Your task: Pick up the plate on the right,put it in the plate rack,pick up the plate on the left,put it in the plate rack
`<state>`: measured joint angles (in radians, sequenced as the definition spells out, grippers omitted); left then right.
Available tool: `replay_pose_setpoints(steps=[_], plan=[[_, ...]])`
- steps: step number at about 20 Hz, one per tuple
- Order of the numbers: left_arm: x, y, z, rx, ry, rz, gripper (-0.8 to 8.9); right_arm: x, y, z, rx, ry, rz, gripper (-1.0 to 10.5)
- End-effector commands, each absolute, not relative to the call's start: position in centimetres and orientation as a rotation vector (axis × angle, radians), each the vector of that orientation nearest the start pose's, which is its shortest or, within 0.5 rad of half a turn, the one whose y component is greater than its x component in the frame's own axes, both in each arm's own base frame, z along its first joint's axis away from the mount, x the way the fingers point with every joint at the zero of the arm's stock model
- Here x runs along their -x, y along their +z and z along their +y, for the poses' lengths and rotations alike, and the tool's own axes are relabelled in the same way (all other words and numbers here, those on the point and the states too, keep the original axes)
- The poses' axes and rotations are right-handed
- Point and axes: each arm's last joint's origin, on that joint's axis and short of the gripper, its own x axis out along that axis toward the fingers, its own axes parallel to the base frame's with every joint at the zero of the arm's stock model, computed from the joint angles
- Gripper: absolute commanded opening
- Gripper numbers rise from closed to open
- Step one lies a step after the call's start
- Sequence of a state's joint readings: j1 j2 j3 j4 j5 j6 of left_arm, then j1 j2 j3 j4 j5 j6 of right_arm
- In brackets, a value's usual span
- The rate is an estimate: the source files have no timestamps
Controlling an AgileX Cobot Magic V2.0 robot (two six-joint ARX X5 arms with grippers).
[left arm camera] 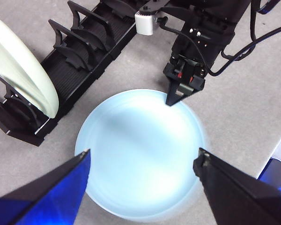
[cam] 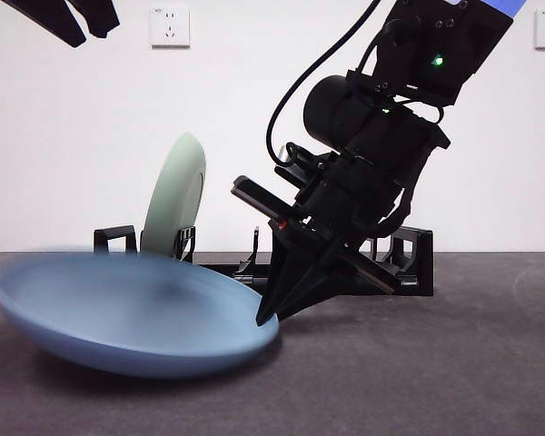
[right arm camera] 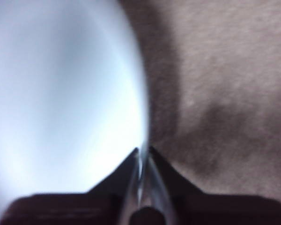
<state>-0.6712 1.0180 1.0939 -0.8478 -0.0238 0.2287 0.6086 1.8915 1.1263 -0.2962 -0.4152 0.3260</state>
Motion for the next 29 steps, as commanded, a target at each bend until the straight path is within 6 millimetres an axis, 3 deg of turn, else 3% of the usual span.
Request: replay_pose_setpoints(steps=[1, 5, 9, 13, 15, 19, 25, 29], plan=[[-14.8, 33.7, -12.0, -0.504, -0.721, 0.665, 3.77, -29.5, 14.5, 21.9, -0.189, 0.705, 1.251, -0.1], [-13.6, 33.3, -13.8, -0.724, -0.892, 0.604, 3.71, -29.1, 17.9, 20.3, -0.24, 0.661, 1.234, -0.1], [-11.8, 32.1, -16.7, -0.996, -1.091, 0.532, 3.64, -28.4, 22.6, 17.0, -0.261, 0.571, 1.164, -0.1], [-11.0, 30.2, -19.8, -1.226, -1.118, 0.51, 3.37, -27.2, 26.2, 13.6, -0.277, 0.533, 1.122, -0.1], [-11.5, 29.3, -21.3, -1.285, -1.045, 0.494, 3.36, -26.4, 27.4, 12.4, -0.268, 0.531, 1.106, -0.1], [-12.4, 28.4, -23.3, -1.316, -0.994, 0.43, 3.33, -25.1, 28.4, 11.7, -0.234, 0.542, 1.111, -0.1], [-12.4, 28.2, -23.6, -1.31, -1.031, 0.425, 0.12, -24.6, 29.0, 11.5, -0.222, 0.552, 1.097, -0.1], [-12.3, 28.2, -23.6, -1.286, -1.085, 0.426, -0.09, -24.5, 29.0, 11.5, -0.217, 0.557, 1.095, -0.1]])
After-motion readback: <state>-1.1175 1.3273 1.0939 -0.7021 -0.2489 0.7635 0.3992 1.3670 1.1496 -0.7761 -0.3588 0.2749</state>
